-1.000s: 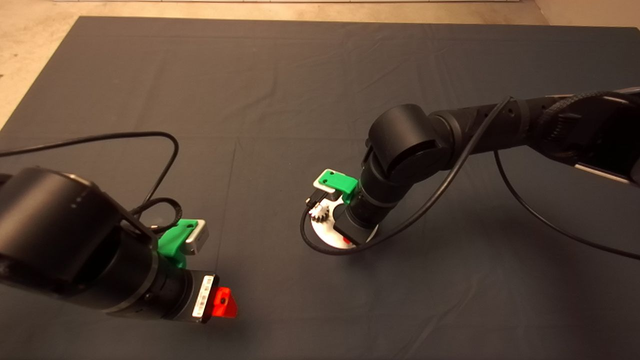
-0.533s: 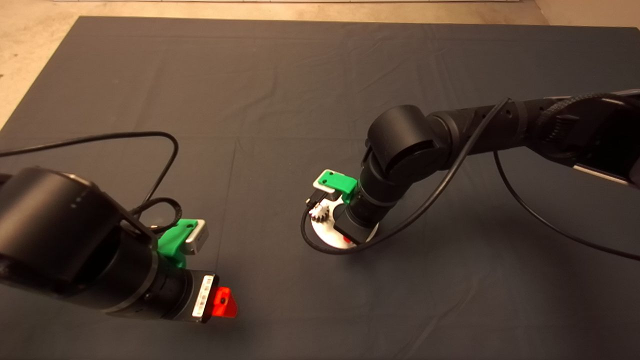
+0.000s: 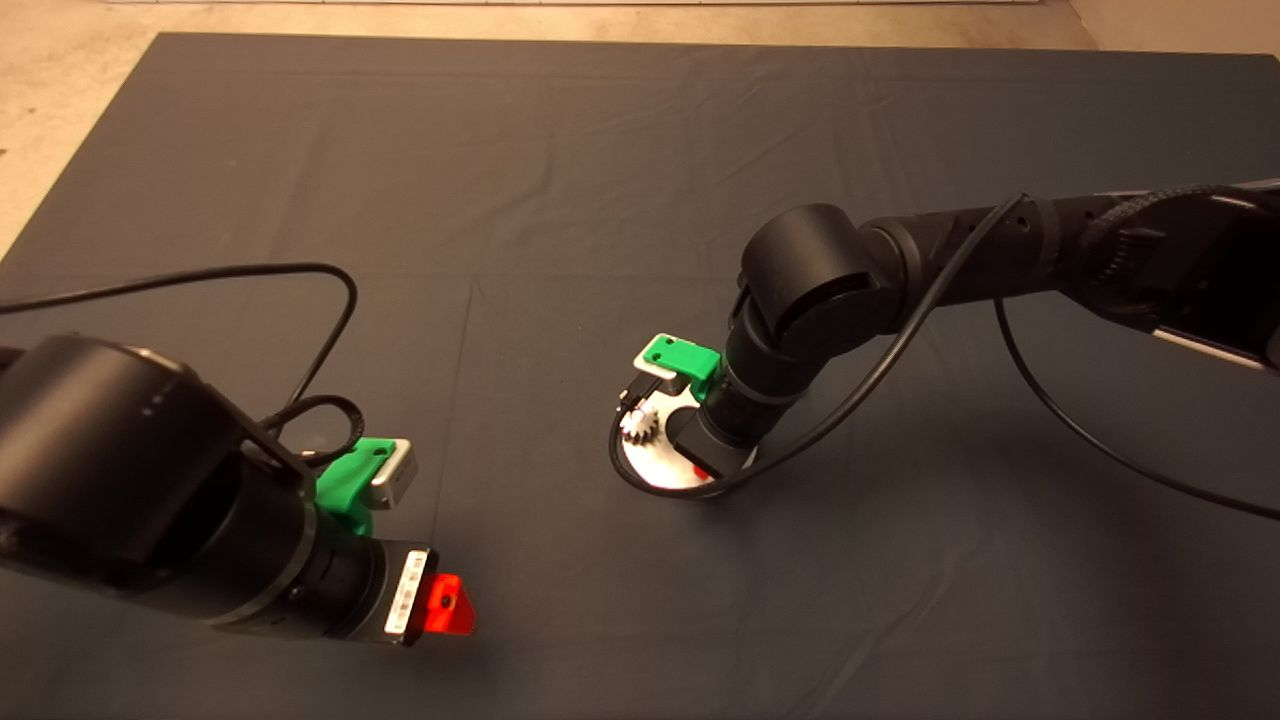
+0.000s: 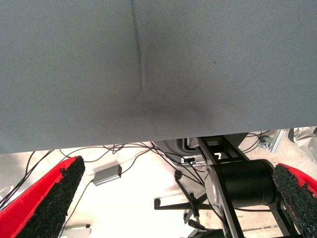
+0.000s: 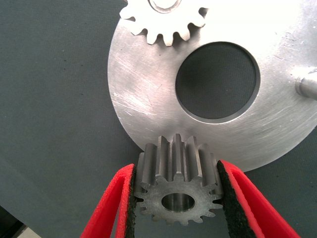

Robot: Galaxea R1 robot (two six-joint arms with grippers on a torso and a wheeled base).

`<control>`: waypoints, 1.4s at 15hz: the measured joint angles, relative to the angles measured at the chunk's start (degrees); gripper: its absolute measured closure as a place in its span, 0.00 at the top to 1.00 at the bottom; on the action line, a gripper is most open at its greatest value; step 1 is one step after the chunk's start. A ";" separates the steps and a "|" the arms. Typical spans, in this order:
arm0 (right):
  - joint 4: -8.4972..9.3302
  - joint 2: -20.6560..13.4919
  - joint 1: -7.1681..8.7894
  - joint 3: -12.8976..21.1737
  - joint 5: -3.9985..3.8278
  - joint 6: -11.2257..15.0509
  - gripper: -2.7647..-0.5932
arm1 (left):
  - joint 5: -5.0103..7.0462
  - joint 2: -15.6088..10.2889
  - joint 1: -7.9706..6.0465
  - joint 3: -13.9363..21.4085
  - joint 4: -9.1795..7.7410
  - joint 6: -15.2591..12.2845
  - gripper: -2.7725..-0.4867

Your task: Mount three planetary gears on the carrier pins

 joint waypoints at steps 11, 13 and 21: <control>-0.30 0.02 -0.25 -0.09 0.10 -0.24 0.18 | 0.02 0.02 0.68 0.00 0.26 0.00 1.00; -0.33 0.03 -0.33 -0.09 0.11 -0.24 0.18 | 0.00 0.00 0.66 0.00 0.49 0.00 1.00; -0.34 0.02 -0.44 -0.06 0.13 -0.24 0.19 | 0.00 -0.02 0.95 0.00 0.90 0.06 1.00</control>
